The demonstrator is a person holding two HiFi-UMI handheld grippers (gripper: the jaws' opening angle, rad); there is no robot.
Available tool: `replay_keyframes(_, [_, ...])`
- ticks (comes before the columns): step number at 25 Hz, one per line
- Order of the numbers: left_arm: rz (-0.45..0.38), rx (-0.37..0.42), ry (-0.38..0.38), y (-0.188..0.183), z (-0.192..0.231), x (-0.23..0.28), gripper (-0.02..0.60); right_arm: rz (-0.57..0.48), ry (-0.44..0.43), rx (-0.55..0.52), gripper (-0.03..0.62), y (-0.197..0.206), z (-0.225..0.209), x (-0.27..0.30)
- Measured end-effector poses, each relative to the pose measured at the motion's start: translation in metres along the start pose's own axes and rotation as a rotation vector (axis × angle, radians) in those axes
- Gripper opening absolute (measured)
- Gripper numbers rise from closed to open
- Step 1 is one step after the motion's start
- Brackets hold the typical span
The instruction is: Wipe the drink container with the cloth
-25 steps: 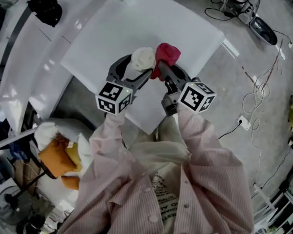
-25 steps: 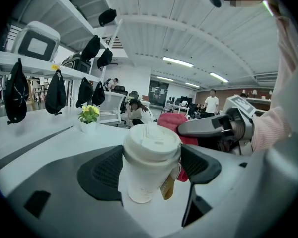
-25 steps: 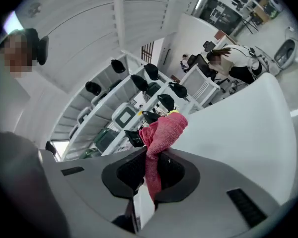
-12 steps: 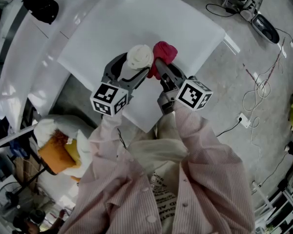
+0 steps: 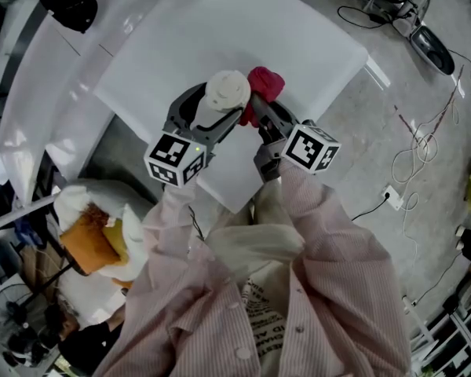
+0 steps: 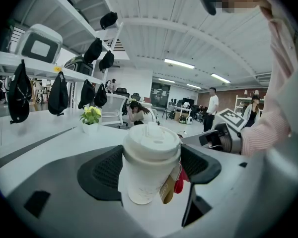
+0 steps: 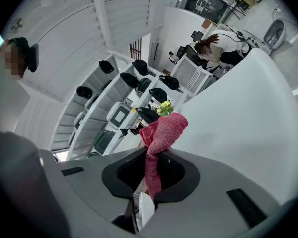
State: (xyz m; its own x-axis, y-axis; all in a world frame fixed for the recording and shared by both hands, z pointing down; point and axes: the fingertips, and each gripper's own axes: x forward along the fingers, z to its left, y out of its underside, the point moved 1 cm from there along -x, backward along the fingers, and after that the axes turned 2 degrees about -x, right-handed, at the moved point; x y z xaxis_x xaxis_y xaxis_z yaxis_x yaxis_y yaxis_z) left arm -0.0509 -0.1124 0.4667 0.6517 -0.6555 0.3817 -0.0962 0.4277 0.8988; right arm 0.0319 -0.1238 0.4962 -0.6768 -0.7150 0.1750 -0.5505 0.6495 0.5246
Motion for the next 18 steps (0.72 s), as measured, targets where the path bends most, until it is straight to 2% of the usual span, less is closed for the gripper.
replay_keyframes(18, [-0.015,-0.005,-0.001,0.0,0.002,0.001,0.365,0.102,0.087,-0.005,0.04,0.023,-0.047,0.017])
